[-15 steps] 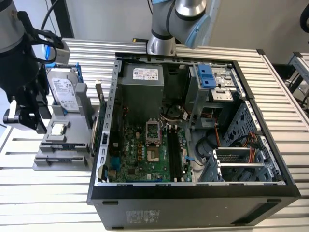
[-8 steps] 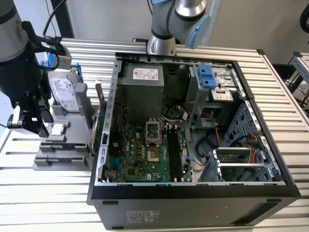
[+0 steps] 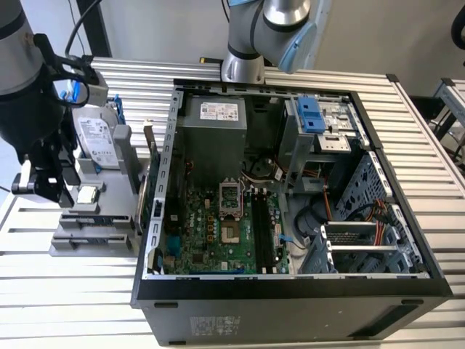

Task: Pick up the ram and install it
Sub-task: 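Pick up the ram and move it above insertion slot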

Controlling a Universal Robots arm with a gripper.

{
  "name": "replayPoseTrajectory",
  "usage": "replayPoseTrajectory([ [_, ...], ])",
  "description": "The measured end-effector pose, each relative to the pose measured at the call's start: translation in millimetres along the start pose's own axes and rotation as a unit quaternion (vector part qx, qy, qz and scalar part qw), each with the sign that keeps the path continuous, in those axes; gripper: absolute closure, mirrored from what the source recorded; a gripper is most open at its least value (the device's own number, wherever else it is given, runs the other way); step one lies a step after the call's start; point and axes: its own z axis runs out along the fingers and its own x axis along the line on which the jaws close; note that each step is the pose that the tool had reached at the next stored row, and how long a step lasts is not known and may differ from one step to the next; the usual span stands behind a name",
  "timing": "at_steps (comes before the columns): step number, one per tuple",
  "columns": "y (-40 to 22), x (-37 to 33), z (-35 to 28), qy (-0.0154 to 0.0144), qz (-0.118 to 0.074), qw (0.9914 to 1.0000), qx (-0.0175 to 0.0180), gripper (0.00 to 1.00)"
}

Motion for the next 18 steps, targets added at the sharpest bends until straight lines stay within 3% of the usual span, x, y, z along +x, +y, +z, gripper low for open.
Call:
replayPoseTrajectory([
  [18,0.9,0.0,4.7,0.0,0.0,1.0,0.0,0.0],
])
